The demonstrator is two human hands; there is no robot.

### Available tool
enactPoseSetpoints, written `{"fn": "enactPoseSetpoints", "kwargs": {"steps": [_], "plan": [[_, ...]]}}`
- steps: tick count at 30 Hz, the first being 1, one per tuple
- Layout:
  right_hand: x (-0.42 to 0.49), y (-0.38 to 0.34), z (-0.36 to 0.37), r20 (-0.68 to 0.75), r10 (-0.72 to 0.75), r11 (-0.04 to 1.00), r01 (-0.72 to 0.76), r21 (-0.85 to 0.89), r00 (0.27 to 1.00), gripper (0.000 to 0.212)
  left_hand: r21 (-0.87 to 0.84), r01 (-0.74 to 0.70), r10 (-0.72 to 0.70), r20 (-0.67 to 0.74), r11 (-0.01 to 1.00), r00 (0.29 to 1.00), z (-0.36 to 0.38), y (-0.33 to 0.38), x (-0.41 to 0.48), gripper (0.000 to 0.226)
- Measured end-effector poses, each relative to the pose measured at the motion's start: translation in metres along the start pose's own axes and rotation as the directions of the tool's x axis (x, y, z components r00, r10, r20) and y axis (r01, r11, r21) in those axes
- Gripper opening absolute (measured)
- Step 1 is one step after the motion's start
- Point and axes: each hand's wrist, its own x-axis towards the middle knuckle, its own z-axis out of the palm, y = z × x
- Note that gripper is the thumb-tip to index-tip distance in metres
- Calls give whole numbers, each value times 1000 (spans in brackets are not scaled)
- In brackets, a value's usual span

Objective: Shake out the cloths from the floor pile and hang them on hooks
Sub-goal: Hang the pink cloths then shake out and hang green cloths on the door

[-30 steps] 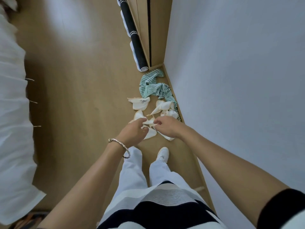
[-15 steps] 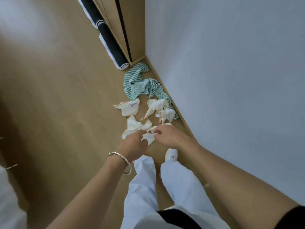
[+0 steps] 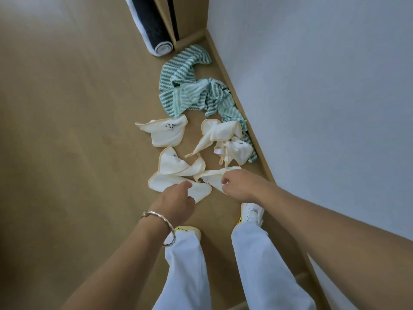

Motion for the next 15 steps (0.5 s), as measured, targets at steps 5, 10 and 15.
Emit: {"fn": "enactPoseSetpoints", "kwargs": {"steps": [5, 10, 15], "plan": [[96, 49, 26, 0, 23, 999, -23, -38, 1000, 37, 71, 31, -36, 61, 997, 998, 73, -31, 97, 49], [187, 104, 64, -1, 159, 985, -158, 71, 987, 43, 27, 92, -93, 16, 995, 996, 127, -69, 178, 55], [247, 140, 109, 108, 273, 945, -288, 157, 956, 76, -58, 202, -202, 9, 978, 979, 178, -108, 238, 81]]}}
